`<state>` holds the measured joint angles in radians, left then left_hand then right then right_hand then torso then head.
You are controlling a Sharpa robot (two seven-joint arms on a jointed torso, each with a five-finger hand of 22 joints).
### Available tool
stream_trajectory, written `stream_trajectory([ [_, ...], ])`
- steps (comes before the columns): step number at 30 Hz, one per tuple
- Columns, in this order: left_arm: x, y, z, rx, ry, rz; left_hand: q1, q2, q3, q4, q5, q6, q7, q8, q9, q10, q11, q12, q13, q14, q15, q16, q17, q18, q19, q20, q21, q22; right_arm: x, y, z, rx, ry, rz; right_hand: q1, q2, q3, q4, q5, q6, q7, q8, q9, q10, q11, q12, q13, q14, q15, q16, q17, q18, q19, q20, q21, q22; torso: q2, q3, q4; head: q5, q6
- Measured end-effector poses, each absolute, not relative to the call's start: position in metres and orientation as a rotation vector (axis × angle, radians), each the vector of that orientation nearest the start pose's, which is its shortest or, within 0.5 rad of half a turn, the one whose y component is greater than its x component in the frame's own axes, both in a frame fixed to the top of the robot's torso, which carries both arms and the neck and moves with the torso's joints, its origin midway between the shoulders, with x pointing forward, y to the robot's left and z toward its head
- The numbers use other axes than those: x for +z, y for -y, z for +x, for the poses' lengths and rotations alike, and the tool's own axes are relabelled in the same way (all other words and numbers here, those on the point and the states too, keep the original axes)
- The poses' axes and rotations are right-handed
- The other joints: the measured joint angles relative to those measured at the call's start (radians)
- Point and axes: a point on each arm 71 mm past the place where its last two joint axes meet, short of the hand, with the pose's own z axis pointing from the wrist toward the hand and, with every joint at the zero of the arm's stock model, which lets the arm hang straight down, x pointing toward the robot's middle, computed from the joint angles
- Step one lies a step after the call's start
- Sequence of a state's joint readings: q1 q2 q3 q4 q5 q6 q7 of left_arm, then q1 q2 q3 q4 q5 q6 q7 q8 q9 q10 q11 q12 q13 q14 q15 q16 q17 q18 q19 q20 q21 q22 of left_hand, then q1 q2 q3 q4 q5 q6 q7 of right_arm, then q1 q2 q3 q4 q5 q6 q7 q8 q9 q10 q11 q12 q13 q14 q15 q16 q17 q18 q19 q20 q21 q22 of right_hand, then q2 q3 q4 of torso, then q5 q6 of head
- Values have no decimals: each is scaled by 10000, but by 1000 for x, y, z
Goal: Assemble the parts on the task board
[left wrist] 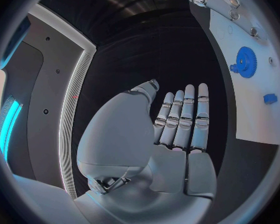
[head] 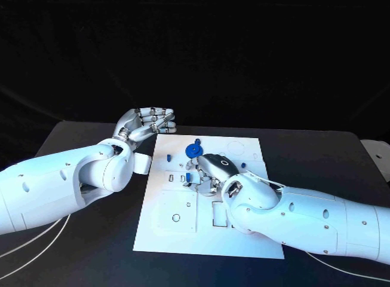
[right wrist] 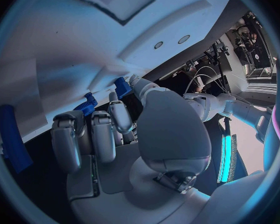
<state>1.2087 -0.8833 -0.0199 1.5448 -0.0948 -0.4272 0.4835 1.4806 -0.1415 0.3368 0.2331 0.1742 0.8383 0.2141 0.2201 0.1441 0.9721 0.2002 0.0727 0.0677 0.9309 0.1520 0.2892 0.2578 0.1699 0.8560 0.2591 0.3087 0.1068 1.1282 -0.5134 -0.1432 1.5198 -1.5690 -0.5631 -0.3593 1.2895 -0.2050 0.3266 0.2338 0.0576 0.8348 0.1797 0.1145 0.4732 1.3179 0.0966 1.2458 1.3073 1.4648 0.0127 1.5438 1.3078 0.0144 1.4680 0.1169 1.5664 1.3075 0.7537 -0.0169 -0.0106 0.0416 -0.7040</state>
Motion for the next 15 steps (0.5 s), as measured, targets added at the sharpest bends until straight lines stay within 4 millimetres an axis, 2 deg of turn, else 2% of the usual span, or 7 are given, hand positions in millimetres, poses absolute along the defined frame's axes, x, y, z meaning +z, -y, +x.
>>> stream_trajectory([
  [2, -157, -230, 491, -14666, -12677, -9740, 0, 0, 2, -2, 0, 0, 0, 0, 0, 0, 0, 0, 0, 0, 0, 0, 0, 0, 0, 0, 0, 0, -228, 52, 436, 7674, -15830, -1251, 411, 129, -813, 342, 0, -162, 55, -147, -136, -92, 37, -51, -77, 34, 34, -20, 0, 0, -36, 36, 0, 0, 0, 0, 0, -1, 3],
  [4, -157, -230, 492, -14615, -12707, -9736, 0, 0, 28, -28, -4, 0, 0, 0, 0, 26, -26, 0, 6, 0, 0, 0, 29, 0, 13, 8, 0, 0, -226, 56, 433, 7762, -15730, -1190, 754, 244, -1449, 534, 2, -195, 88, -222, -244, -107, 52, -55, -133, 0, 70, -20, 0, -1, -10, 61, 0, 0, -2, 0, -1, -6, 9],
  [7, -158, -233, 493, -14442, -12845, -9650, -70, -70, 28, -28, -43, 142, 29, 44, 37, 343, -184, 34, 48, 341, -150, 127, 173, 0, 376, -80, 214, 49, -219, 67, 428, 7978, -15422, -1033, 1096, 440, -1683, 555, 220, -166, 61, -222, -311, -107, 52, -55, -135, 0, 70, -46, 0, -1, 0, 71, 0, -1, -17, 1, -6, -12, 41],
  [10, -160, -235, 495, -14145, -13180, -9390, -202, -202, 19, 76, -43, 433, -72, 200, 117, 1148, -478, 293, 114, 1385, -522, 679, 547, -2, 1155, -455, 744, 270, -206, 82, 426, 8298, -14914, -933, 1516, 581, -1589, 464, 428, 103, 12, -97, -330, -104, 51, 32, -112, 0, 70, -74, -1, -1, 0, 71, 0, -1, -48, 2, -22, -18, 81],
  [12, -162, -236, 497, -13920, -13503, -9201, -320, -271, 70, 187, -69, 863, -283, 430, 248, 2018, -787, 544, 210, 2576, -912, 1420, 1082, -4, 1970, -873, 1367, 558, -194, 93, 429, 8525, -14591, -832, 1789, 722, -1377, 408, 668, 320, -29, 36, -330, -49, -3, 73, -91, 0, 70, -74, -1, 0, 0, 71, 0, -1, -83, 6, -44, -10, 101],
  [15, -167, -236, 500, -13549, -14305, -8848, -617, -290, 46, 426, -82, 1239, -523, 643, 444, 2951, -1131, 869, 412, 3958, -1327, 2708, 2037, -4, 2918, -1364, 2290, 1015, -175, 115, 436, 8883, -14244, -402, 1863, 797, -1188, 438, 910, 460, -62, 129, -343, -100, -56, 80, -89, 0, 69, -101, -1, -1, 0, 71, 0, -1, -142, 12, -88, 23, 109],
])
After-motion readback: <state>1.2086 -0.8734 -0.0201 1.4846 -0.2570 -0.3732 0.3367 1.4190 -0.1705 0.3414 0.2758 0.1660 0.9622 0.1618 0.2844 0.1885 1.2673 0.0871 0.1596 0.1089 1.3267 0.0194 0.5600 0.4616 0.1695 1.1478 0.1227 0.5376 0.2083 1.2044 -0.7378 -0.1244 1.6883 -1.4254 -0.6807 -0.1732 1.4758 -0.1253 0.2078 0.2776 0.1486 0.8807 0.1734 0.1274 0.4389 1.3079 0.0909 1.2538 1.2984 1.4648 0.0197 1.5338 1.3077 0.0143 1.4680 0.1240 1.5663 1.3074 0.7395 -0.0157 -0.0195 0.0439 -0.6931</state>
